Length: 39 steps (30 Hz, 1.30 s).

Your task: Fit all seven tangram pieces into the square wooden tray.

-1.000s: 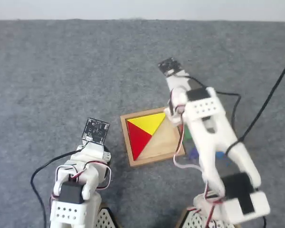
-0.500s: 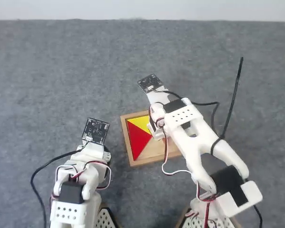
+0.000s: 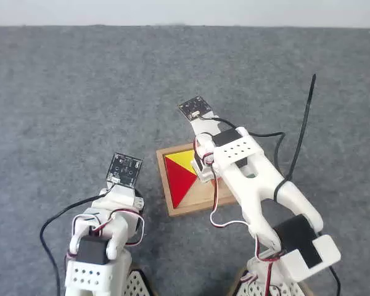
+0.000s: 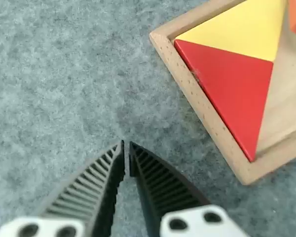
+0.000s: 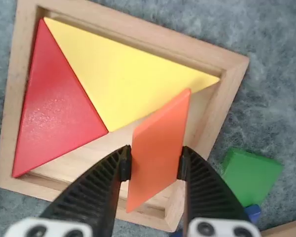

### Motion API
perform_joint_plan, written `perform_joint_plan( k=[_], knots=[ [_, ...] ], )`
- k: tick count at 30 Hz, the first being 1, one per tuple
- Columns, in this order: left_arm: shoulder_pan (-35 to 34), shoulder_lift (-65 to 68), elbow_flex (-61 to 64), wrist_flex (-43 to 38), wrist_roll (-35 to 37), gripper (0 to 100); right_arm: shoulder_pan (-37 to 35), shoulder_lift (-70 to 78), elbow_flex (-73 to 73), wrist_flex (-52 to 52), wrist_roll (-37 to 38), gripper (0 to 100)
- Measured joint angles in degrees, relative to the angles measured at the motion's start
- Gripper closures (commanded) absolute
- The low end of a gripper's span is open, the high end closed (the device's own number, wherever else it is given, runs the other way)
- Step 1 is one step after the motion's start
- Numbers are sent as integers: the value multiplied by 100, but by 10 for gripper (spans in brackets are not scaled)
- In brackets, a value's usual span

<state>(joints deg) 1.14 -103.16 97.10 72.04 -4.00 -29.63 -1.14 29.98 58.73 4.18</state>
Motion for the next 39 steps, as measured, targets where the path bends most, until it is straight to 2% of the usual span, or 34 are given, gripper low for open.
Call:
perform_joint_plan(
  k=[10,27,39],
  knots=[
    [0,0,0,0,0,981,0,18,0,-105,-26,887],
    [9,0,0,0,0,981,0,97,0,-202,-756,887],
    [0,0,0,0,0,981,0,97,0,-264,-818,883]
  ],
)
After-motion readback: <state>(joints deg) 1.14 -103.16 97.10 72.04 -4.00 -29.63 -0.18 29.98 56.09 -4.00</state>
